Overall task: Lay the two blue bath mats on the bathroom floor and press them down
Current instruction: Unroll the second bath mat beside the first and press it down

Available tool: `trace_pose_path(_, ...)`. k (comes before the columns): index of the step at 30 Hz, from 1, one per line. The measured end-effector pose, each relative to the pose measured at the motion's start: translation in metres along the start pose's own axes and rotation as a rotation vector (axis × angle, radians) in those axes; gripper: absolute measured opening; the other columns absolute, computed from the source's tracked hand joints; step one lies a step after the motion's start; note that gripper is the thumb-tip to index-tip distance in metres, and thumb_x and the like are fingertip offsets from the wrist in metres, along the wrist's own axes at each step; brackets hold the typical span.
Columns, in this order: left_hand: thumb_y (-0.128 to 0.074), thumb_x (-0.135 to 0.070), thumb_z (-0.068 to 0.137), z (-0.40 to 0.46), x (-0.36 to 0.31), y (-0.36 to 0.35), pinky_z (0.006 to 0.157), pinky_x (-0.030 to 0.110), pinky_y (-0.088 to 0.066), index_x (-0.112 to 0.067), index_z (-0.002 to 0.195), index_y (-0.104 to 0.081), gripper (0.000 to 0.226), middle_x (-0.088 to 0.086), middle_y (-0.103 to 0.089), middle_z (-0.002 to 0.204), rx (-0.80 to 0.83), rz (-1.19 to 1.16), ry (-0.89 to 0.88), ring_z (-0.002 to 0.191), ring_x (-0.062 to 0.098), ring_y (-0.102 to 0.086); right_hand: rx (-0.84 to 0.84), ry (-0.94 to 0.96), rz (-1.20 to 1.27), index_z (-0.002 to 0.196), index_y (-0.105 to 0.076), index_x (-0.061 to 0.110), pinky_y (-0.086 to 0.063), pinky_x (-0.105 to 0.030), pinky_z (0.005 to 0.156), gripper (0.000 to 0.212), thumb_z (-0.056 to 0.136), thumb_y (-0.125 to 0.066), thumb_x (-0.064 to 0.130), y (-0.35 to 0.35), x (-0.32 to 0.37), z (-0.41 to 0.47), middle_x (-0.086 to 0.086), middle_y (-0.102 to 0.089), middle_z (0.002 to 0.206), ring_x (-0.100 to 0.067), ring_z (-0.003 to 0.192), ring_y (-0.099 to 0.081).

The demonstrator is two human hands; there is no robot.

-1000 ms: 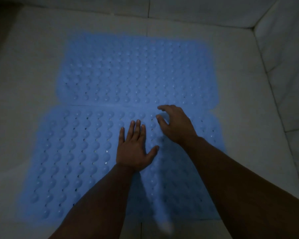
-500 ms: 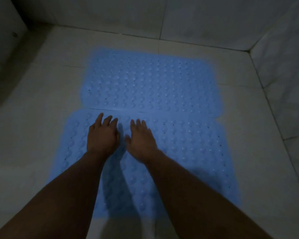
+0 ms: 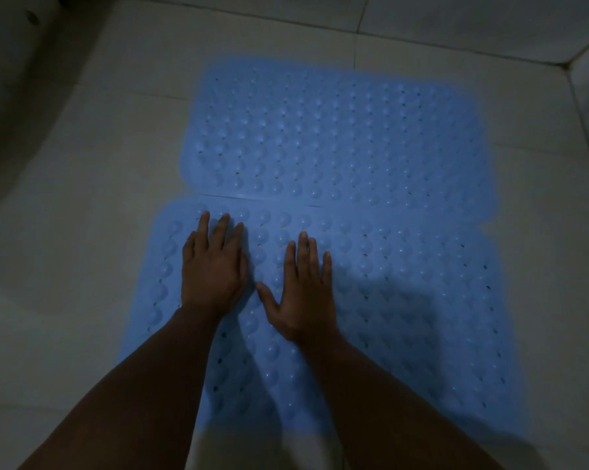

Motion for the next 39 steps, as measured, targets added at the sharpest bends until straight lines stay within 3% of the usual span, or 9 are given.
trace_pose_path(6, -0.031, -0.038, 0.100, -0.004, 0.006, 0.004, 0.114, 0.059, -0.031, -0.011, 0.145, -0.052, 0.057, 0.014, -0.043, 0.158, -0.010, -0.033, 0.039, 0.154, 0.038, -0.021, 0.125, -0.028, 0.043, 0.159, -0.010, 0.005, 0.002, -0.055, 0.124, 0.109, 0.086, -0.029, 0.083, -0.008, 0.001, 0.000, -0.016, 0.006, 0.168, -0.029, 0.156, 0.010)
trace_pose_path(9, -0.030, -0.039, 0.100, -0.003, 0.007, 0.012, 0.114, 0.059, -0.031, -0.013, 0.146, -0.053, 0.058, 0.013, -0.044, 0.158, -0.007, -0.041, 0.073, 0.154, 0.037, -0.021, 0.312, -0.062, 0.102, 0.160, -0.004, 0.010, 0.006, -0.052, 0.125, 0.110, 0.083, -0.025, 0.086, -0.004, -0.003, 0.010, -0.012, 0.013, 0.168, -0.027, 0.155, 0.013)
trace_pose_path(12, -0.030, -0.041, 0.098, -0.004, -0.001, 0.018, 0.112, 0.060, -0.034, -0.012, 0.146, -0.053, 0.061, 0.013, -0.045, 0.157, 0.005, -0.038, 0.052, 0.153, 0.039, -0.024, 0.507, -0.104, 0.257, 0.158, -0.021, 0.015, -0.009, -0.047, 0.126, 0.096, 0.089, -0.037, 0.079, 0.022, -0.003, 0.031, -0.012, -0.006, 0.168, -0.027, 0.156, -0.007)
trace_pose_path(15, -0.031, -0.042, 0.097, -0.004, -0.022, 0.011, 0.111, 0.059, -0.037, -0.011, 0.146, -0.053, 0.062, 0.015, -0.047, 0.155, 0.042, -0.033, -0.029, 0.151, 0.040, -0.028, 0.370, -0.113, 0.392, 0.149, -0.045, 0.016, -0.030, -0.036, 0.120, 0.070, 0.096, -0.048, 0.062, 0.067, -0.015, 0.066, -0.008, -0.044, 0.156, -0.026, 0.144, -0.040)
trace_pose_path(18, -0.025, -0.050, 0.098, -0.005, -0.053, -0.010, 0.118, 0.058, -0.028, -0.012, 0.153, -0.043, 0.069, 0.015, -0.037, 0.162, 0.118, -0.059, -0.113, 0.154, 0.038, -0.021, 0.239, -0.096, 0.412, 0.146, -0.050, 0.020, -0.034, -0.033, 0.115, 0.059, 0.098, -0.053, 0.053, 0.091, -0.032, 0.078, -0.006, -0.052, 0.149, -0.024, 0.138, -0.047)
trace_pose_path(21, -0.018, -0.064, 0.100, -0.014, -0.072, -0.038, 0.127, 0.055, -0.002, -0.014, 0.163, -0.014, 0.080, 0.011, -0.004, 0.171, 0.213, -0.025, -0.123, 0.158, 0.030, 0.009, 0.136, -0.076, 0.488, 0.139, -0.057, 0.021, -0.039, -0.034, 0.112, 0.051, 0.097, -0.055, 0.051, 0.096, -0.042, 0.076, -0.004, -0.059, 0.141, -0.021, 0.131, -0.053)
trace_pose_path(23, -0.018, -0.071, 0.100, -0.019, -0.077, -0.049, 0.126, 0.055, 0.004, -0.013, 0.163, -0.005, 0.087, 0.011, 0.005, 0.171, 0.203, 0.043, -0.100, 0.157, 0.027, 0.018, 0.055, -0.045, 0.521, 0.133, -0.062, 0.021, -0.043, -0.038, 0.110, 0.050, 0.095, -0.053, 0.052, 0.092, -0.051, 0.076, -0.002, -0.063, 0.136, -0.020, 0.128, -0.055)
trace_pose_path(32, -0.030, -0.059, 0.103, -0.023, -0.081, -0.052, 0.127, 0.055, -0.004, -0.008, 0.163, -0.010, 0.081, 0.013, 0.001, 0.171, 0.123, 0.021, -0.090, 0.158, 0.023, 0.011, -0.292, 0.130, 0.568, 0.107, -0.072, 0.015, -0.050, -0.035, 0.097, 0.022, 0.095, -0.057, 0.026, 0.078, -0.060, 0.071, -0.003, -0.070, 0.112, -0.020, 0.113, -0.060)
trace_pose_path(39, -0.031, -0.059, 0.097, -0.022, -0.075, -0.053, 0.128, 0.052, -0.004, -0.009, 0.162, -0.021, 0.083, 0.011, -0.009, 0.170, 0.174, -0.098, -0.058, 0.159, 0.023, 0.001, -0.153, 0.084, 0.564, 0.106, -0.072, 0.020, -0.053, -0.040, 0.093, 0.025, 0.093, -0.055, 0.034, 0.070, -0.065, 0.056, 0.001, -0.069, 0.110, -0.020, 0.110, -0.061)
Point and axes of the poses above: each hand's wrist, its own z-axis towards the middle knuckle, its own y-axis out of the back of the hand, x = y × z, the point moved 8 cm from there along z, towards the middle knuckle
